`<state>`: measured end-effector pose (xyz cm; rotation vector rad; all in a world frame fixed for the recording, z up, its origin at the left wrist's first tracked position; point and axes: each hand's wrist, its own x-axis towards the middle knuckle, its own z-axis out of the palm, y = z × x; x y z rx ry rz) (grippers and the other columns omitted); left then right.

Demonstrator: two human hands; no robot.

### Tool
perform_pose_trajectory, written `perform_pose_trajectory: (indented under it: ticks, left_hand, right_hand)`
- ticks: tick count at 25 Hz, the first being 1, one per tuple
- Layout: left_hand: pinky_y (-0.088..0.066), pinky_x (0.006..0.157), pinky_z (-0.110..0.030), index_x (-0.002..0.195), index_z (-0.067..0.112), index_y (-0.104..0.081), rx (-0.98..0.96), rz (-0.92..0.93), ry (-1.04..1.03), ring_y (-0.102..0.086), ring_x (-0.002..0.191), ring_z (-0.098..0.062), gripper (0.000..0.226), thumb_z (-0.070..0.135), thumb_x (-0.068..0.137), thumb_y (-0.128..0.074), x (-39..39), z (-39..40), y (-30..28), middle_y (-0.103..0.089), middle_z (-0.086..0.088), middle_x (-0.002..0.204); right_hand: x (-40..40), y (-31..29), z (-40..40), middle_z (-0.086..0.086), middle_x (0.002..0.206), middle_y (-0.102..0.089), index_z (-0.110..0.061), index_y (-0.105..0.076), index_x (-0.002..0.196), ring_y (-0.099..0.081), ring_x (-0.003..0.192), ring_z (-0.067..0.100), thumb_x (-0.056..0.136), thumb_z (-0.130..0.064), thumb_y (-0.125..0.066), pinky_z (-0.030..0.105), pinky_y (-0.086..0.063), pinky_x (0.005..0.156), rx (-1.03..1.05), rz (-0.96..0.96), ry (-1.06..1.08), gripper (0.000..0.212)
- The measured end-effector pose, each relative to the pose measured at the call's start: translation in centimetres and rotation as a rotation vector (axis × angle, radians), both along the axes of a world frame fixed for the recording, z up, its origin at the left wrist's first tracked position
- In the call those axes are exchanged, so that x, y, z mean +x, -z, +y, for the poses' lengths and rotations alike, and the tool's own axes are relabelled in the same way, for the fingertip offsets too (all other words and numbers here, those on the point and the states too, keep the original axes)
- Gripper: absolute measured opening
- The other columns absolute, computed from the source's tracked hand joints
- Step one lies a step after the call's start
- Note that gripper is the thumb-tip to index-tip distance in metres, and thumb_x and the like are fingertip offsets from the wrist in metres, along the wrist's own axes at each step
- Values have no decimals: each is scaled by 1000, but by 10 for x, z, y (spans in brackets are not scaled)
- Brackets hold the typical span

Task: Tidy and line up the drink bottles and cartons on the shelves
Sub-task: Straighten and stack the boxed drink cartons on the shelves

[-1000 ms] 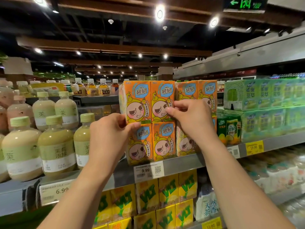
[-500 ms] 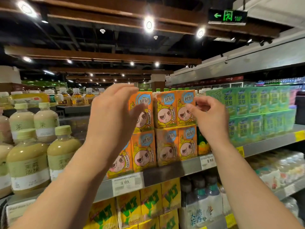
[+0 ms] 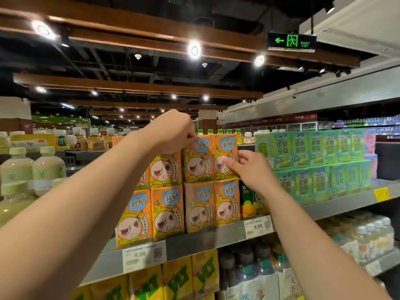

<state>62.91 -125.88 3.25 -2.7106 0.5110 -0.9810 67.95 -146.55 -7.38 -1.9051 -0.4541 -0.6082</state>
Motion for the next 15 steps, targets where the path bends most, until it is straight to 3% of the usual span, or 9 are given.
perform_pose_trajectory:
  ticks: [6,9,15]
  left_hand:
    - [-56,69,-37,103,20,-78,-115,-19,103,-66,74,-14,25,38,88,-68,-6,6,4,-75,-1,88]
    - [-57,69,-35,103,19,-78,-141,-27,124,-67,75,-13,26,37,88,-67,-8,9,5,-75,-1,90]
    - [-56,65,-29,104,22,-77,-191,-93,143,-66,75,-9,25,39,88,-67,-5,10,11,-75,4,91]
  right_hand:
    - [-4,0,-2,-8,92,-75,-22,-70,107,-72,77,4,84,-38,-73,30,-60,71,55,1,-35,28]
    - [-5,-1,-3,-7,92,-76,-21,-70,108,-72,77,4,85,-37,-72,31,-61,71,57,3,-64,29]
    - [-8,1,-6,-7,101,-75,-22,-68,113,-70,81,1,88,-40,-68,20,-57,65,8,3,-60,31]
